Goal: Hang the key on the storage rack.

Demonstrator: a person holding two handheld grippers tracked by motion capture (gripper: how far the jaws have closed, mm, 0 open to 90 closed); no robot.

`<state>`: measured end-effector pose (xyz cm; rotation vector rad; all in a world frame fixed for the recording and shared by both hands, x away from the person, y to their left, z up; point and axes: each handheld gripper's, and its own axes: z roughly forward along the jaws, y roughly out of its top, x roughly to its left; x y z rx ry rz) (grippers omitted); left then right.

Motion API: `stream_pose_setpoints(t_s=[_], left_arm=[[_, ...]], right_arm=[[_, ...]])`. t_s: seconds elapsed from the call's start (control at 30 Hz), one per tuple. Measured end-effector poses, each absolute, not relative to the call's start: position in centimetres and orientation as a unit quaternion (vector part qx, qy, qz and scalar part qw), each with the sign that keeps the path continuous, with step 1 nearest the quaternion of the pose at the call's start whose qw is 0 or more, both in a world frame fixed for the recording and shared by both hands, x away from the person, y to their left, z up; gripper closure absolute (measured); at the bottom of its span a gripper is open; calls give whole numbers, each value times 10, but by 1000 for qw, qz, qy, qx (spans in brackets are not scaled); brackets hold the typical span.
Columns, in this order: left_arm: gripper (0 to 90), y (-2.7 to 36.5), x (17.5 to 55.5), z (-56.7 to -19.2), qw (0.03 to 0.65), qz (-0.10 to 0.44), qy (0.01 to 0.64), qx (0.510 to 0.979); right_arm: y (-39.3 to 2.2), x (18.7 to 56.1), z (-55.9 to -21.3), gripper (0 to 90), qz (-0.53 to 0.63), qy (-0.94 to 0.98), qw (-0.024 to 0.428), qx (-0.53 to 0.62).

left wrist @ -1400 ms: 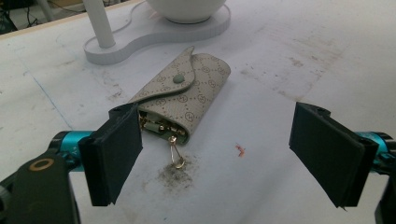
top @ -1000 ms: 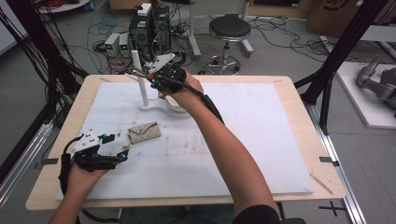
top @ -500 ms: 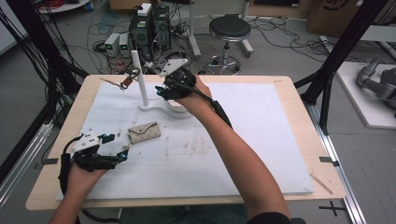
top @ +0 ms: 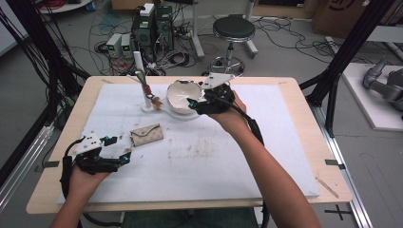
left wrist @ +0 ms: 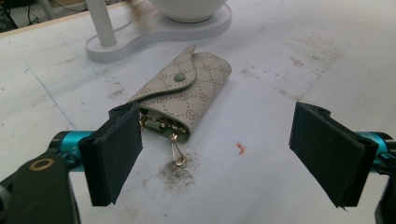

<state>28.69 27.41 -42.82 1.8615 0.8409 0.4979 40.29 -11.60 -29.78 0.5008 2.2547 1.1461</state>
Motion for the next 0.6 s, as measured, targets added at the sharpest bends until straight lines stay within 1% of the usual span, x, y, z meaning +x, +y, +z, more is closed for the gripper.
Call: stream_pose_setpoints(t_s=[0.07,0.13,0.6], left_arm=[[170,274,288,-428,497,205,346,769],[170,273,288,-428,498,205,346,768],[171,273,291,-427,509,206,344,762]], right_arm=[[-135,393,-305,318,431,836,278,196],[-139,391,-307,318,434,834,280,196],[-207,357,-336,303,454,813,271,245]])
